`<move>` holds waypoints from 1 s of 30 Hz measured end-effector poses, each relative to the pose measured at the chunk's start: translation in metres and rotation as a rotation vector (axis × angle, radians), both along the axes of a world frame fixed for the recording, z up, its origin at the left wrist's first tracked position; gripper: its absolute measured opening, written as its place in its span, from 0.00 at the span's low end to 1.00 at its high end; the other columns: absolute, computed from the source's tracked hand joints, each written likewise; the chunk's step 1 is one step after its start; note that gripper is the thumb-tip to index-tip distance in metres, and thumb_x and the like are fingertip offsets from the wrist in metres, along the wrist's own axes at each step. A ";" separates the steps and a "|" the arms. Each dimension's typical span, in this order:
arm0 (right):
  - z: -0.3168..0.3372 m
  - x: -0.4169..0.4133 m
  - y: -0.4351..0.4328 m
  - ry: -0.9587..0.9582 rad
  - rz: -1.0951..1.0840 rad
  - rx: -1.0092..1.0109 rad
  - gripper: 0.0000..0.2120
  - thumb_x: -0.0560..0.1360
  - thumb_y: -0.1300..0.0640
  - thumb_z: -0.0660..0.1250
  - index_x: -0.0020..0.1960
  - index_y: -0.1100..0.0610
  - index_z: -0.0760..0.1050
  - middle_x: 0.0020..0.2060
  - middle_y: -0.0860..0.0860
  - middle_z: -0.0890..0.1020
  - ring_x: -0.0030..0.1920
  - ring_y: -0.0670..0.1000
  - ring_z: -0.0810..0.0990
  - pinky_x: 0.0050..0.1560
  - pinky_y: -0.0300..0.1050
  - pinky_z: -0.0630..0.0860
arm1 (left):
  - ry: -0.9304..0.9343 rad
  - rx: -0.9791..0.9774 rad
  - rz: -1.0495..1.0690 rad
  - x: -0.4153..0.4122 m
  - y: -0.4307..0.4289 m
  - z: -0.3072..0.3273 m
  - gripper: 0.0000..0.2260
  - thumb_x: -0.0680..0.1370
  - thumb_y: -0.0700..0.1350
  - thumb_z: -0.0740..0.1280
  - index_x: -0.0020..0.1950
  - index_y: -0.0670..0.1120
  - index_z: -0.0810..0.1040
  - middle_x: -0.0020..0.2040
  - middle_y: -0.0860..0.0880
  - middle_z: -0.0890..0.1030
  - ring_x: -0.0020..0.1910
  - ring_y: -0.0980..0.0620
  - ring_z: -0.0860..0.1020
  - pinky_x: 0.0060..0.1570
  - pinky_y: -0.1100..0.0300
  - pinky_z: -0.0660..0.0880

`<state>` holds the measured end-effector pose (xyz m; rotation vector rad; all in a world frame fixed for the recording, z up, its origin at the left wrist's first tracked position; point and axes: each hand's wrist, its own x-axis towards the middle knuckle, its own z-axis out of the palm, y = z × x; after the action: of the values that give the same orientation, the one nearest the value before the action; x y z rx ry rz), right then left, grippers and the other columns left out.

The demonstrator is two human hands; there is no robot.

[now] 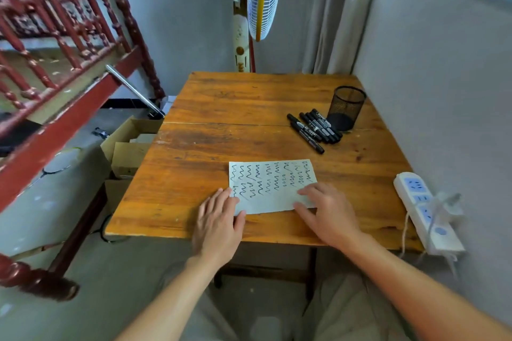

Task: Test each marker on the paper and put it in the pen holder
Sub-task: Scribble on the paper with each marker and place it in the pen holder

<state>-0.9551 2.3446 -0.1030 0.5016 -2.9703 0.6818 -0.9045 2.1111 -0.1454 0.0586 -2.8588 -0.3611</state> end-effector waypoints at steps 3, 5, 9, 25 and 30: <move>0.016 -0.046 -0.002 0.043 -0.080 -0.093 0.17 0.77 0.48 0.67 0.63 0.53 0.78 0.59 0.51 0.80 0.62 0.53 0.76 0.58 0.50 0.72 | 0.017 -0.021 0.011 0.000 0.001 0.000 0.16 0.78 0.54 0.52 0.57 0.49 0.73 0.66 0.47 0.74 0.68 0.47 0.67 0.65 0.49 0.64; 0.019 -0.085 -0.004 0.077 -0.132 -0.099 0.15 0.78 0.50 0.66 0.61 0.55 0.78 0.56 0.52 0.81 0.59 0.55 0.77 0.53 0.50 0.74 | 0.020 -0.028 0.009 0.000 0.001 0.000 0.15 0.78 0.54 0.53 0.57 0.49 0.73 0.66 0.47 0.74 0.68 0.47 0.67 0.64 0.49 0.64; 0.016 -0.151 -0.011 0.082 -0.247 -0.016 0.17 0.77 0.49 0.67 0.63 0.55 0.77 0.59 0.54 0.79 0.60 0.56 0.75 0.50 0.52 0.76 | 0.013 -0.037 0.017 0.000 0.001 -0.002 0.14 0.78 0.53 0.53 0.57 0.49 0.72 0.67 0.48 0.72 0.69 0.48 0.65 0.65 0.50 0.61; -0.006 -0.200 -0.023 0.002 -0.190 0.114 0.15 0.79 0.49 0.63 0.60 0.55 0.78 0.53 0.55 0.82 0.54 0.57 0.78 0.47 0.51 0.76 | 0.019 -0.018 0.013 -0.001 0.003 -0.003 0.14 0.78 0.52 0.54 0.58 0.49 0.72 0.68 0.47 0.72 0.70 0.48 0.65 0.66 0.48 0.61; 0.021 -0.165 -0.024 -0.087 -0.098 -0.063 0.13 0.81 0.49 0.59 0.57 0.54 0.77 0.40 0.53 0.82 0.36 0.54 0.79 0.33 0.48 0.71 | 0.042 -0.018 0.005 0.001 0.002 0.000 0.13 0.77 0.52 0.54 0.57 0.49 0.72 0.67 0.46 0.72 0.68 0.47 0.67 0.65 0.47 0.65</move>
<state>-1.1197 2.3201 -0.0821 0.3279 -3.0183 0.8043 -0.9039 2.1134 -0.1450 0.0544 -2.8195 -0.3309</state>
